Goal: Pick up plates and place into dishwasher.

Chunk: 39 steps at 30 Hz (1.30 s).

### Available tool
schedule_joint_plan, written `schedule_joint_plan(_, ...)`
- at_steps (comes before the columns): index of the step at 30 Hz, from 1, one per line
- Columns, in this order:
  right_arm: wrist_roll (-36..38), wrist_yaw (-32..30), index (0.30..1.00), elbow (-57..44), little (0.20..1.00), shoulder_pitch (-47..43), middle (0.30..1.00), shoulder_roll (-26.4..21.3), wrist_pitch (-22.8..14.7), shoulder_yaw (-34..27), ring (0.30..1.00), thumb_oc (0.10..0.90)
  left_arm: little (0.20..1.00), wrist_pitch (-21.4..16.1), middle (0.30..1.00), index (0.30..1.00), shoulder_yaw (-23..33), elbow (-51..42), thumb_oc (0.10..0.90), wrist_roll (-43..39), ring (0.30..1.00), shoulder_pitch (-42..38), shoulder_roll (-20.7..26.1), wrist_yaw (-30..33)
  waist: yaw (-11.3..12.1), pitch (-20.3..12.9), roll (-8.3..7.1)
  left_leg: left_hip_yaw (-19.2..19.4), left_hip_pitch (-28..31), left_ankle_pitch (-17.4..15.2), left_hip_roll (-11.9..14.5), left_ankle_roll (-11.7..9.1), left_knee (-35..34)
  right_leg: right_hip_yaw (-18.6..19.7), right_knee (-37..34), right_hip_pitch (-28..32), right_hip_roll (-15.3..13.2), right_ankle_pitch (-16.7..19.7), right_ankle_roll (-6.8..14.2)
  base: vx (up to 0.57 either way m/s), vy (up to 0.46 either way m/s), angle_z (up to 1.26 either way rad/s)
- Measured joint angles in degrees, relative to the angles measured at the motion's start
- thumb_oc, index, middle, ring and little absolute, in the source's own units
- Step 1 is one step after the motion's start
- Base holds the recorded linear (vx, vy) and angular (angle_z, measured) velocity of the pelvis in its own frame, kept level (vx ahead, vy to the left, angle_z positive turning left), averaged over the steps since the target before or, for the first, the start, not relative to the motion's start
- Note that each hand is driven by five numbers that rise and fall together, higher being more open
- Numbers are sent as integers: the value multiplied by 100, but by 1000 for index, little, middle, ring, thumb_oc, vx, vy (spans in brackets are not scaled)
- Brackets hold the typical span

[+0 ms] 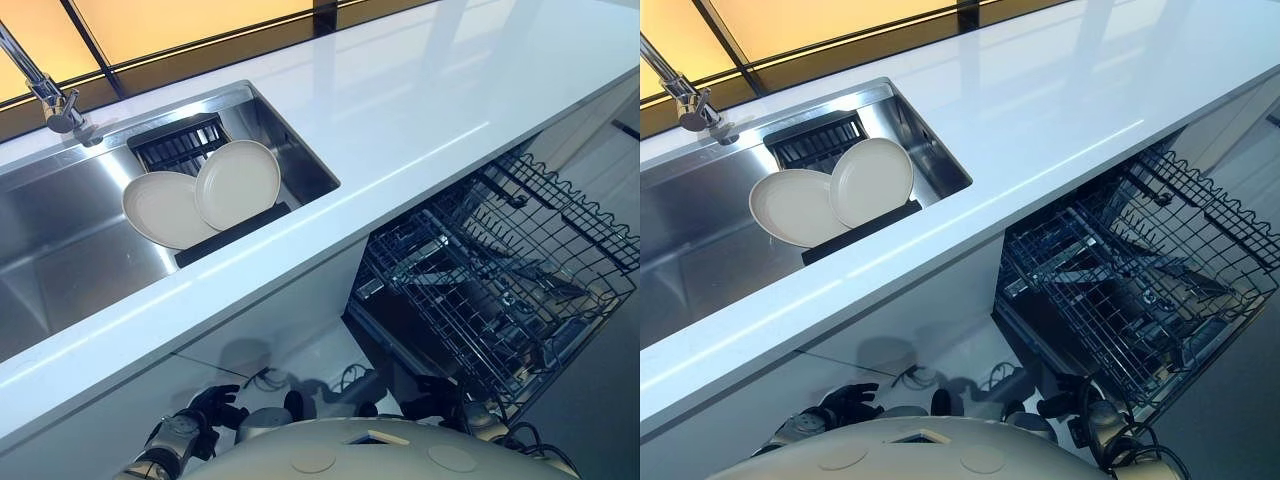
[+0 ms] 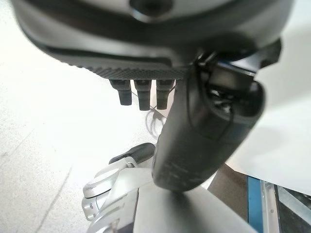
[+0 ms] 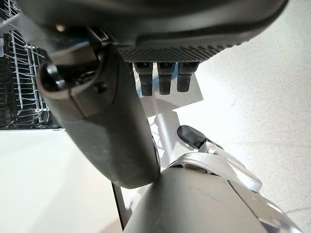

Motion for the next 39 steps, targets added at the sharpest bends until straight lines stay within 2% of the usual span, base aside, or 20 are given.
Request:
schedule_joint_plan(6,-41,-2,900,-1,900,-12,900,1,2,6,900,800,900,-80,900,900,-2,73,800,-118,900,-9,-1,-25,-3,0,1,4,0,14,-1,4,1,4,0,0,1,0,0,0,0,0)
schedule_joint_plan(11,-59,-1,900,-12,900,-16,900,1,21,1,900,800,900,-143,900,900,27,-42,800,-574,900,12,30,-359,-1,6,0,12,3,21,-1,4,1,7,0,-11,0,0,0,-8,2,0)
schedule_joint_plan(15,-114,20,900,-95,900,-42,900,-23,128,1,900,800,900,-392,900,900,-157,-831,800,-178,900,2,156,-1084,2,45,29,13,-3,29,-2,3,-1,13,1,-23,-4,2,1,-42,32,0)
schedule_joint_plan(17,-118,87,900,-151,900,-78,900,-79,189,21,900,800,900,-516,900,900,-740,-1593,800,654,900,-142,343,-1479,-21,104,80,41,-9,29,-2,3,-3,41,1,-42,-5,2,1,-41,63,-6)
schedule_joint_plan(19,-155,159,900,-239,900,-134,900,-161,247,51,900,800,900,-455,900,900,-1287,-2375,800,1115,900,-299,629,-1934,-97,165,148,55,-11,31,-1,6,-3,58,1,-51,-6,2,2,-22,44,-5)
schedule_joint_plan(20,-233,171,900,-256,900,-176,900,-185,270,54,900,800,900,-432,900,900,-1346,-2718,800,1190,900,-367,733,-2276,-148,199,198,55,-8,34,-2,10,-3,59,1,-48,-8,3,1,0,0,0)
schedule_joint_plan(21,-240,171,900,-256,900,-196,900,-210,264,54,900,800,900,-245,900,900,-1388,-3173,800,1177,900,-447,858,-2705,-182,227,238,55,-5,36,-1,11,-1,63,0,-48,-8,5,0,0,0,0)
schedule_joint_plan(23,-239,145,900,-251,900,-202,900,-236,215,65,900,800,900,361,900,900,-1544,-4004,800,592,900,-432,1051,-3456,-201,299,281,44,-5,38,6,10,-1,57,1,-39,2,12,-9,6,-6,2)
schedule_joint_plan(24,-242,126,900,-220,900,-209,900,-257,176,72,900,800,900,943,900,900,-1605,-4501,800,228,900,-428,1081,-4153,-161,363,288,24,-7,46,11,0,1,56,0,-39,0,11,-10,19,-17,7)
schedule_joint_plan(25,-245,120,900,-182,900,-213,900,-259,163,79,900,800,900,1156,900,900,-1642,-4697,800,60,900,-425,1107,-4368,-152,381,291,4,-12,52,12,-2,1,55,0,-37,2,11,-10,25,-20,14)
schedule_joint_plan(26,-259,105,900,-88,900,-261,900,-256,129,98,900,800,900,1553,900,900,-1731,-5157,800,-325,900,-427,1193,-4706,-138,387,300,-30,-24,62,10,-6,1,57,0,-33,1,10,-11,24,-23,11)
schedule_joint_plan(28,-266,69,900,-42,900,-274,900,-250,79,119,900,800,900,2129,900,900,-1813,-5976,800,-722,900,-429,1466,-4840,-119,392,336,-42,6,66,16,-12,0,57,-1,3,10,8,-10,28,-37,6)
schedule_joint_plan(30,-258,-30,900,-11,900,-266,900,-265,30,129,900,800,900,2593,900,900,-1612,-6605,800,-1727,900,-452,1461,-4943,-119,381,412,-52,6,79,7,-10,-4,58,-2,15,8,9,-9,20,-44,4)
schedule_joint_plan(34,-216,-135,900,110,900,-179,900,-305,-92,134,900,800,900,2613,900,900,-1238,-7562,800,-3227,900,-604,1272,-5110,-122,298,493,-95,43,71,5,-22,-26,56,-26,64,9,6,-3,5,-38,2)
schedule_joint_plan(39,-214,-225,900,123,900,-132,900,-395,-218,207,900,800,900,2198,900,900,-1112,-8150,800,-5016,900,-675,821,-5189,-129,213,606,-149,43,90,4,-15,-2,33,-2,79,18,9,-8,-6,-44,3)
